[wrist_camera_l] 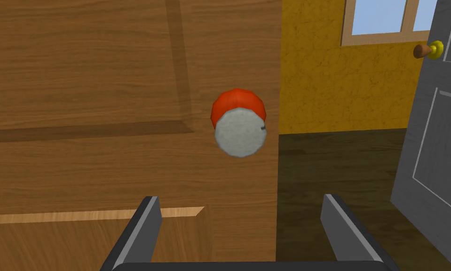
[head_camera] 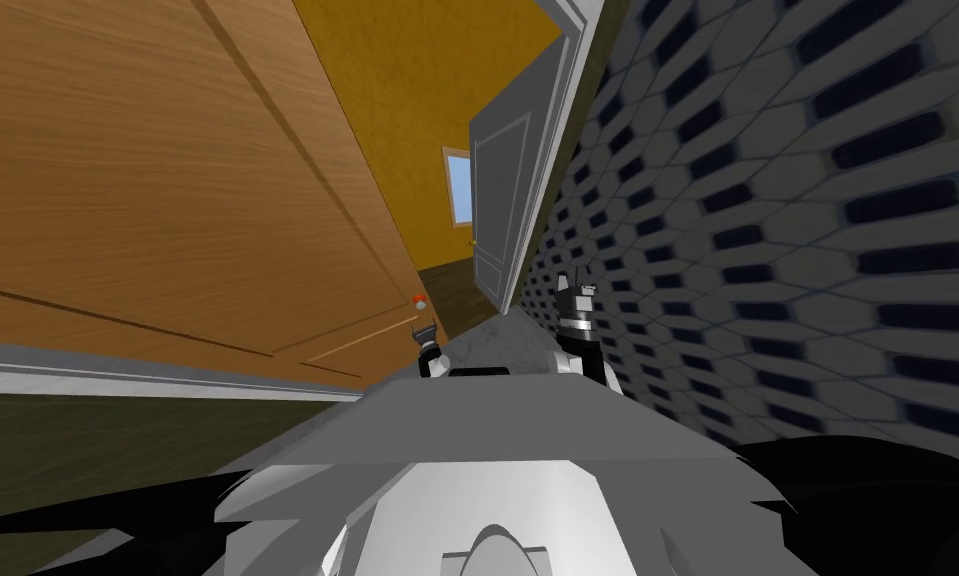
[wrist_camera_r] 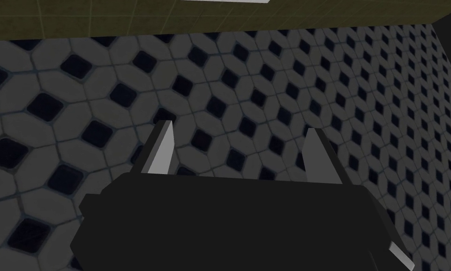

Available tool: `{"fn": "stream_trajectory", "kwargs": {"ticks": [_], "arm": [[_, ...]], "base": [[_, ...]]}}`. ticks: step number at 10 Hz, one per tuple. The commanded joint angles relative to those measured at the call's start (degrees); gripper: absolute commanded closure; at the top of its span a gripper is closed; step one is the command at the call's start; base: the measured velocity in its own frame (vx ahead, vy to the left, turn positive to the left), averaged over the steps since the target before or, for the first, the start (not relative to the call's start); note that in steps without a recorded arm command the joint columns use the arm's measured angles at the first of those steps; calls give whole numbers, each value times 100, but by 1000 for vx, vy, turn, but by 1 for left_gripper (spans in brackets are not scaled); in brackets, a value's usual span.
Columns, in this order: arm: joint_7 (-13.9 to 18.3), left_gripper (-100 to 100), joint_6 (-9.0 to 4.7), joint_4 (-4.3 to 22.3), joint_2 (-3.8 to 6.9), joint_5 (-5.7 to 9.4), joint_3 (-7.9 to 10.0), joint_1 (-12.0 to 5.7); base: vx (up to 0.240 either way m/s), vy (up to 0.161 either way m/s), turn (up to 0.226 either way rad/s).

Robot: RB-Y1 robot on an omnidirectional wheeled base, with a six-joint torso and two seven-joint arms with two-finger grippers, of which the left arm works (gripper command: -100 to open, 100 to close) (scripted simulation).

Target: Push the door open

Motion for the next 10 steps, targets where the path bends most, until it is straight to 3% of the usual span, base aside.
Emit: {"fn": "stream_trajectory", "kwargs": {"ticks": [1,2,3,6,8,10], "arm": [[125,-100,-42,173,-41,50,3,-65],[62,-100,-22,99,-39,31,1,-39],[101,-100,-40,130,151,42,9,-39],[148,-100,-62,165,330,57,23,-27],[191,-100,-82,197,353,71,37,-17],[229,-100,-99,225,271,83,48,-8]], "base": [[69,50,-51],[25,22,-10],[76,44,-24],[158,70,-24],[182,102,-27],[200,109,-32]]}}
